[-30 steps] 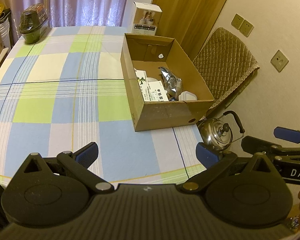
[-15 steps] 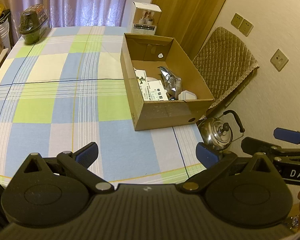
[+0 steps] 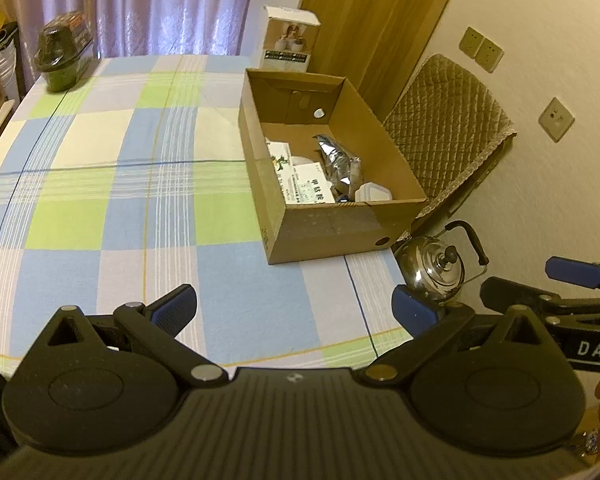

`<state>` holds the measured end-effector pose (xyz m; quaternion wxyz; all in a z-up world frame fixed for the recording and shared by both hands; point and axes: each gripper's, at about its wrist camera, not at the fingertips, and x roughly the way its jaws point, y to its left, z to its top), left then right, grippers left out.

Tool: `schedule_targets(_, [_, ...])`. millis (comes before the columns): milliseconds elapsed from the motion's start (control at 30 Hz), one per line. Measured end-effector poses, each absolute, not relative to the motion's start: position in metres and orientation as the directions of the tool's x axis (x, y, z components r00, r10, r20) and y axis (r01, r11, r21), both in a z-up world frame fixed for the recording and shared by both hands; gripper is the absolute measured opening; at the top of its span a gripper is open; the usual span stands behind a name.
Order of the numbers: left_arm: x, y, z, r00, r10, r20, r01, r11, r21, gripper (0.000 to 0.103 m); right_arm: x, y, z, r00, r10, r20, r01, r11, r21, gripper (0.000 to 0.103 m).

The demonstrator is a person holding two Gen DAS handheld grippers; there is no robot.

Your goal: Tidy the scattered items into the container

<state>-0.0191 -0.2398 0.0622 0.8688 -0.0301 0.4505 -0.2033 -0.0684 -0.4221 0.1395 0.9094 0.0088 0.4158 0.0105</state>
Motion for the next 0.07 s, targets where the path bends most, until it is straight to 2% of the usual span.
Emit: schedule_targets(67, [-0.0187, -0.2399, 0.0620, 0.511, -0.385, -0.768, 0.333, 0.913, -0.236, 0.102, -0.0688, -0.4220, 0.1398, 0.653, 0.028, -0.757, -0.013, 1.000, 0.026, 0.100])
